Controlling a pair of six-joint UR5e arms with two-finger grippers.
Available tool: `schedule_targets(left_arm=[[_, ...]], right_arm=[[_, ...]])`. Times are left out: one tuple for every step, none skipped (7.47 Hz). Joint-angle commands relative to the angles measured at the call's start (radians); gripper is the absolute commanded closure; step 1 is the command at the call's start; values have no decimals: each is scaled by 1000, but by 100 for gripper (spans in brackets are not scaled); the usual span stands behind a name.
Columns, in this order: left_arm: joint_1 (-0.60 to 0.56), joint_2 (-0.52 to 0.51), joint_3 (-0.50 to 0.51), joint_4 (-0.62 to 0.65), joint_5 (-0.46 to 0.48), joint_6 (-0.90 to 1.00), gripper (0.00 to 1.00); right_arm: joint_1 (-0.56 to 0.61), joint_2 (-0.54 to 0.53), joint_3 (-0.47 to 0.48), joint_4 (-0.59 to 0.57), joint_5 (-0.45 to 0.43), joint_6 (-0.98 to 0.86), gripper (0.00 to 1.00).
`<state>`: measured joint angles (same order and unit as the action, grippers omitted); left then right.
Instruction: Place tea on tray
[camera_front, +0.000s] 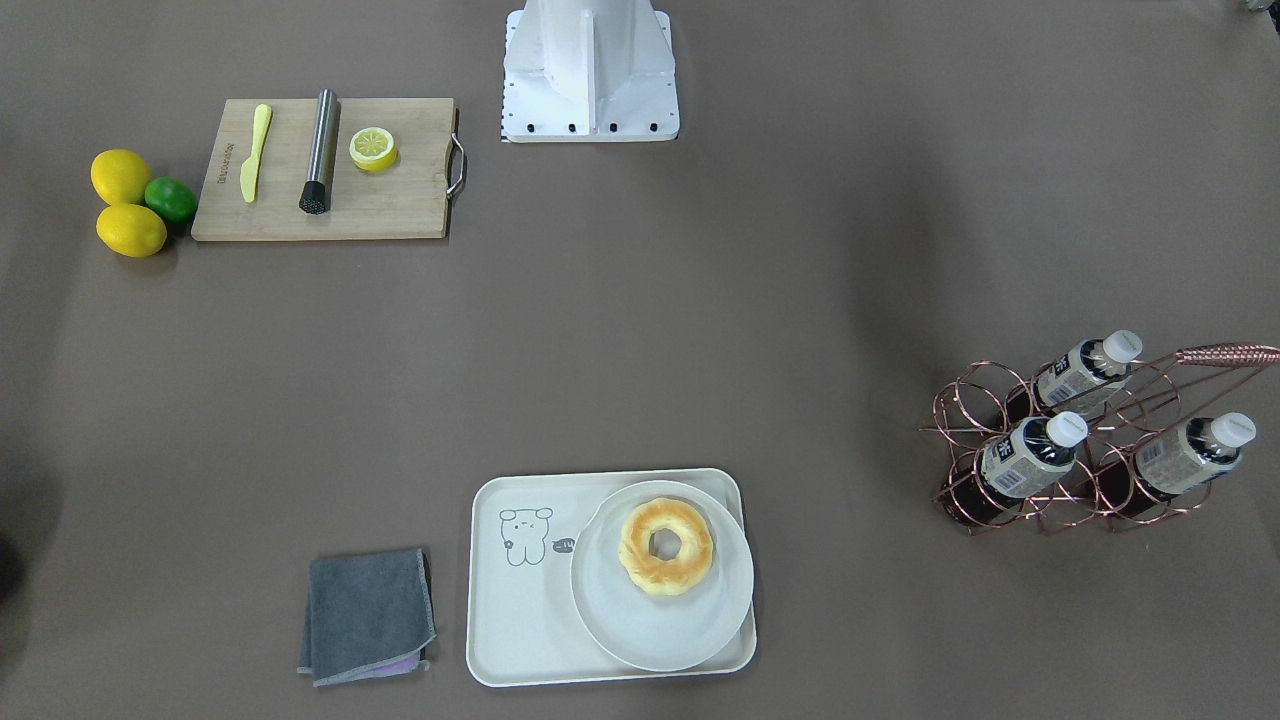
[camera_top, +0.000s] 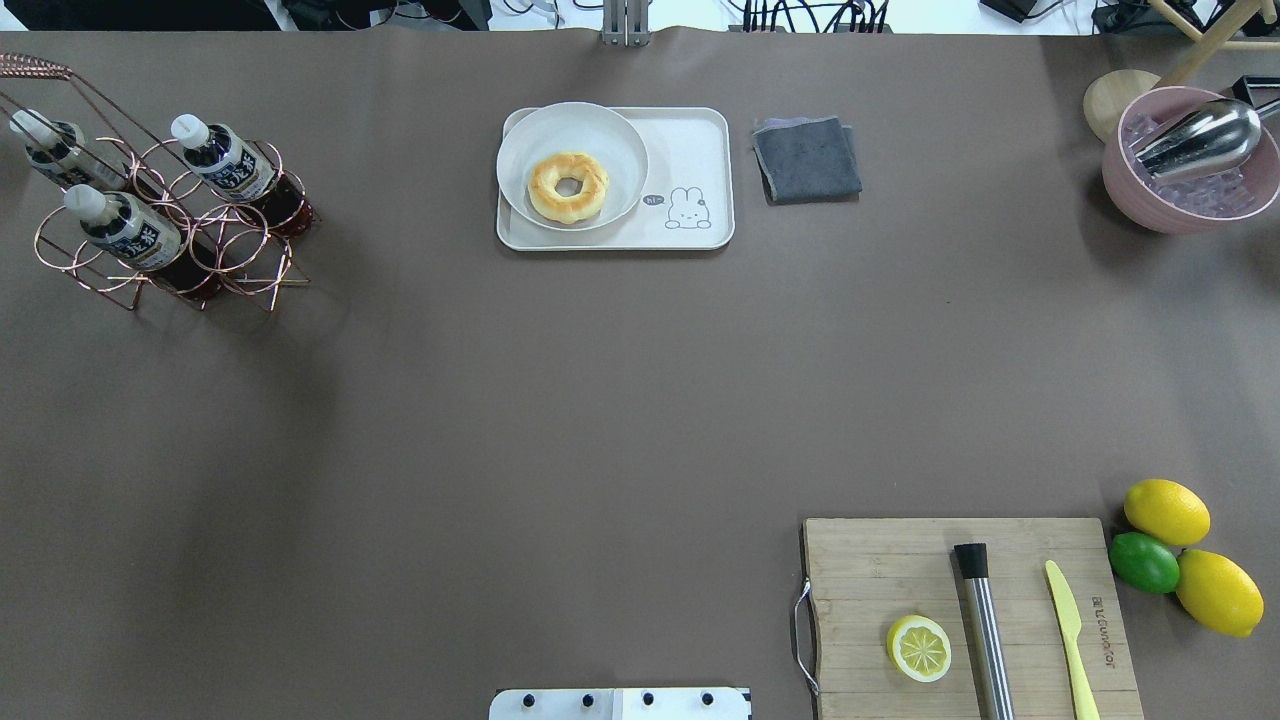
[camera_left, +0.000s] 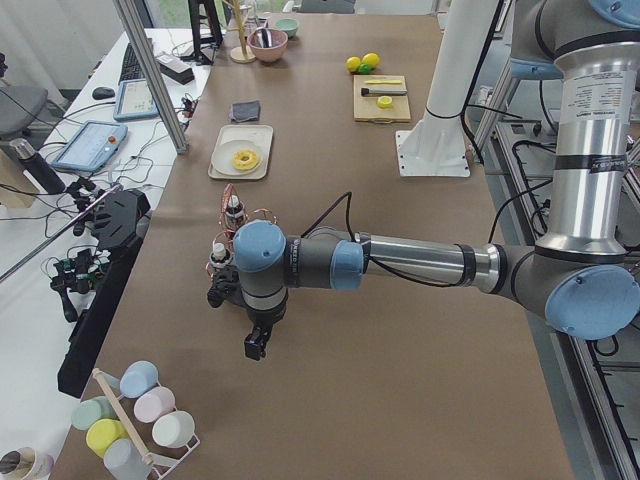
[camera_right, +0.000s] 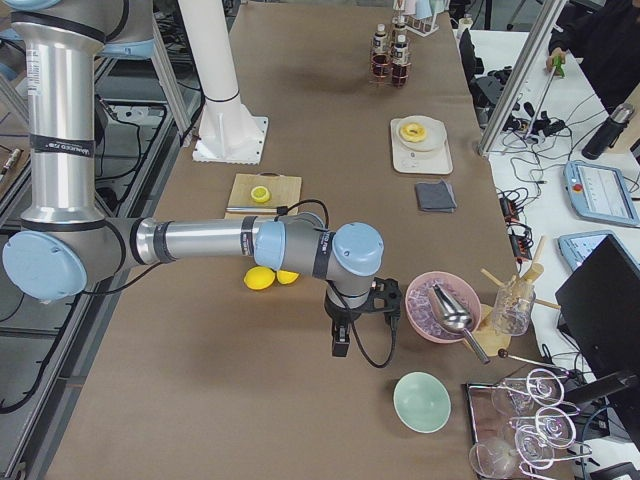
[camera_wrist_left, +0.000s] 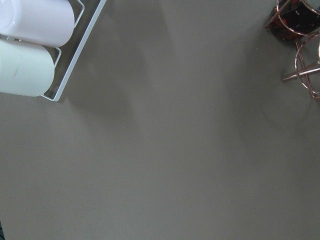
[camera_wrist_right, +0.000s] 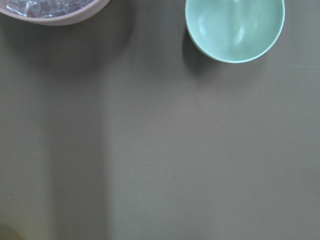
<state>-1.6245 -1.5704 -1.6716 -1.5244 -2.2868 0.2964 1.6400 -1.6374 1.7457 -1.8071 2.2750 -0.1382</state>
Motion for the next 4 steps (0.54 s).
schedule_targets(left_arm=[[2,-2,-2,0,0,0,3],[0,-2,-2,1,-2,0,3],[0,-3,-4,1,-2,-5,3],[2,-4,-5,1,-2,-8,3]], right_arm=[[4,-1,0,3,1,0,0],[6,-1,0,3,1,0,0],[6,-1,-2,3,1,2,0],[6,-1,-2,3,1,0,0]])
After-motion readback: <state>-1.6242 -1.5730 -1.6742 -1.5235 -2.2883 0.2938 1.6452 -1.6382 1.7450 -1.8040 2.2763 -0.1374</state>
